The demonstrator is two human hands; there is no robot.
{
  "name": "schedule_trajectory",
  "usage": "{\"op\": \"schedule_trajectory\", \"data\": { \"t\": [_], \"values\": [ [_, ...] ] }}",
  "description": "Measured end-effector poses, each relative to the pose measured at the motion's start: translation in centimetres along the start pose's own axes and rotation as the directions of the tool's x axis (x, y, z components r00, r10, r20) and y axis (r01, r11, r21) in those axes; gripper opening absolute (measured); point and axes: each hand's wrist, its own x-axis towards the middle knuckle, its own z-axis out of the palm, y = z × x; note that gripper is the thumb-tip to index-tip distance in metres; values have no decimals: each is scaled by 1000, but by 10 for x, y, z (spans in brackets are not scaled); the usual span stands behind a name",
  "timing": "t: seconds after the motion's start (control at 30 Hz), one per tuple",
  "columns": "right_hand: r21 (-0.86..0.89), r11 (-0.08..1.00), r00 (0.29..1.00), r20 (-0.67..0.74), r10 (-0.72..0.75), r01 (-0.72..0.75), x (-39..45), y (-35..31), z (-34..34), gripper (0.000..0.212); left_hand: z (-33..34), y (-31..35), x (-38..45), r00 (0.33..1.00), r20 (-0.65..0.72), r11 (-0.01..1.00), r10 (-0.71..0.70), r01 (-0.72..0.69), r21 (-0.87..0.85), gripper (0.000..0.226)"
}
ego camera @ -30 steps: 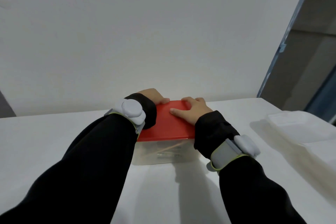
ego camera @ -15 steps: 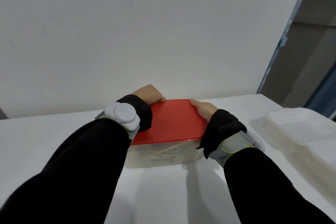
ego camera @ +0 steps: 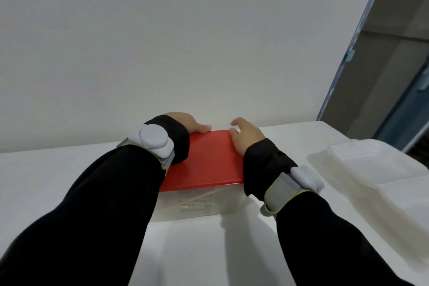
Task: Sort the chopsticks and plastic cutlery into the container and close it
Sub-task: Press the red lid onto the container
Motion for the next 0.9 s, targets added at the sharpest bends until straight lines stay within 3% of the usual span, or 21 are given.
{"op": "schedule_trajectory", "data": {
  "t": [0.07,0.17,0.27,0.33,0.43,0.53,0.63,0.7,0.77,0.8,0.83,0.9],
  "values": [
    [-173,980,994,71,-86,97,-6,-10,3,40,2,-2,1,1000,-8,1000,27,-27,-14,65],
    [-318,942,972,232,-37,112,-16,-17,15,67,-1,-6,-8,997,-41,997,65,-66,-27,60],
    [-324,943,982,189,-16,78,-17,-17,14,77,-13,-22,-18,996,-88,1000,23,-24,-13,53],
    [-316,946,983,181,-17,75,-17,-16,15,77,-16,-49,-23,989,-109,995,-99,98,-15,59],
    [-326,942,982,186,-13,74,-17,-14,16,77,-6,-80,-29,971,-22,939,-239,226,-258,73],
    [-385,920,987,159,-18,79,-21,-19,15,74,-3,-79,-32,975,-56,916,-216,182,-357,61],
    [-363,889,958,47,-283,280,-38,-24,6,71,0,-73,-39,972,-118,911,-205,145,-386,54],
    [-277,864,905,196,-378,421,-55,-24,0,94,5,-77,-44,954,-239,928,-179,83,-364,48],
    [-317,823,861,369,-350,471,-66,-21,1,119,8,-83,-52,853,-518,989,-63,-18,-150,35],
    [-351,806,859,381,-342,477,-67,-20,3,121,7,-82,-59,792,-608,997,55,-78,-11,29],
    [-365,804,867,362,-342,469,-66,-19,4,118,4,-80,-67,769,-616,984,173,-165,70,25],
    [-342,819,876,323,-359,462,-58,-24,9,114,-6,-74,-84,846,-452,946,283,-323,-13,22]
  ]
}}
